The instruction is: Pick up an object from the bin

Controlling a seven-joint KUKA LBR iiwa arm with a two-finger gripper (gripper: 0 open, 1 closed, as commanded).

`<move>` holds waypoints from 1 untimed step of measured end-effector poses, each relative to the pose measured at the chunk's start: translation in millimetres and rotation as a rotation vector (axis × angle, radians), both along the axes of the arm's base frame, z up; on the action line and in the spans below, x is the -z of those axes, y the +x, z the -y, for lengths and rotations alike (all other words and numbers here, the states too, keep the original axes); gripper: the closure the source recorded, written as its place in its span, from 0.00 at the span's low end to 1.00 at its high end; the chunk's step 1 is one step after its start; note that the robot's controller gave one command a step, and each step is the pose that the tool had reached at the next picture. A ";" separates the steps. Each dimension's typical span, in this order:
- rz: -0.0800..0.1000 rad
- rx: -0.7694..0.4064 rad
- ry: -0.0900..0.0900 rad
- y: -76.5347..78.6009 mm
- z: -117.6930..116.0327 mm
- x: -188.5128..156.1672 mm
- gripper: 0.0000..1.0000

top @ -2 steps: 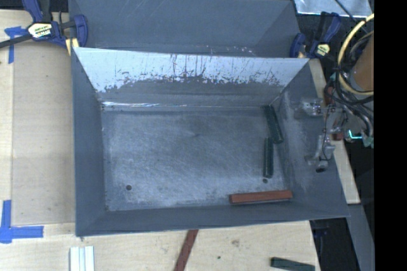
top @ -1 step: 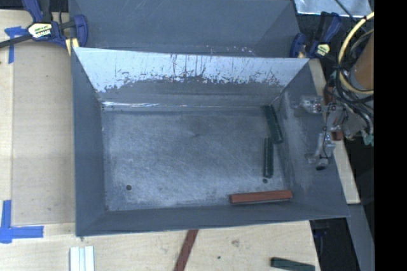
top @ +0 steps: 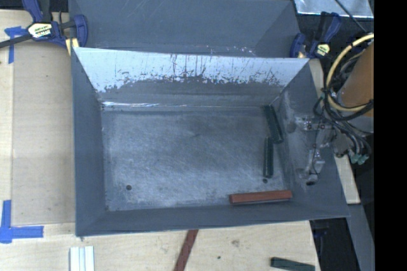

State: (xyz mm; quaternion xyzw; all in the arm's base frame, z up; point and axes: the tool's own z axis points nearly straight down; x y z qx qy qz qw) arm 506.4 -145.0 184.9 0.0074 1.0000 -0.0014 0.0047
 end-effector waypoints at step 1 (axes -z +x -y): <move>-0.005 0.087 0.003 5.7 -3.2 73.6 0.00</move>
Offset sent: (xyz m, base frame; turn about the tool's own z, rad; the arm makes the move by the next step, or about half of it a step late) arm -0.0162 -0.0024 -0.0864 -0.0303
